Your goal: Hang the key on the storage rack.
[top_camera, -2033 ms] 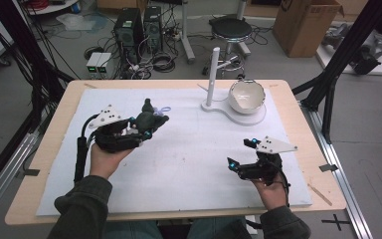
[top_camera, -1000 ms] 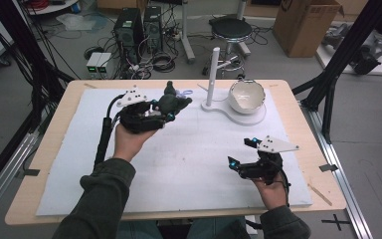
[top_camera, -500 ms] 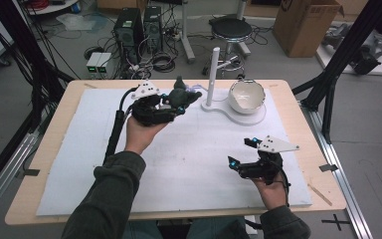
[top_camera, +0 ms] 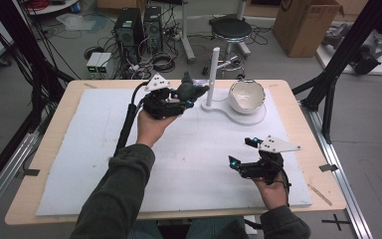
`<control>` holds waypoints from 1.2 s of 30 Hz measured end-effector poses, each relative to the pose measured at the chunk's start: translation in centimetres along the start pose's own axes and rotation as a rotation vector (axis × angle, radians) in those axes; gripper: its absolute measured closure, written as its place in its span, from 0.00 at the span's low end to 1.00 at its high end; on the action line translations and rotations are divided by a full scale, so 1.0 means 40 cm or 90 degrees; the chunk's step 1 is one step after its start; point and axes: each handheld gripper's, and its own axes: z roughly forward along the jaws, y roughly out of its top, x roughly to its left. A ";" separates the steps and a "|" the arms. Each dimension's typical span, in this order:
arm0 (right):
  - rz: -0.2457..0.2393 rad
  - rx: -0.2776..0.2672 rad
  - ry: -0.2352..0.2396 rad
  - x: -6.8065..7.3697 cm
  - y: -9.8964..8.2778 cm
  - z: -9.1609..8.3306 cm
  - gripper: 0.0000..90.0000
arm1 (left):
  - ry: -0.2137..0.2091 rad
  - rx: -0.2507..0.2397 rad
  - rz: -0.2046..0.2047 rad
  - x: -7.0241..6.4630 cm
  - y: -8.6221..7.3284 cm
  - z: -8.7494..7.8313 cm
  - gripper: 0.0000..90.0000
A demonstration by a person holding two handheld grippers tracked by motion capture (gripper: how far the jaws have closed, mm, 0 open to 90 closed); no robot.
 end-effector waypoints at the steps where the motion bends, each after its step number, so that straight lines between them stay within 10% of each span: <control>1: -0.002 -0.001 0.001 -0.001 0.000 0.000 0.12 | -0.001 -0.002 -0.003 -0.001 0.002 0.006 0.51; 36: -0.001 -0.008 0.001 -0.009 -0.006 -0.007 0.12 | 0.038 0.010 -0.029 0.012 -0.022 0.116 0.51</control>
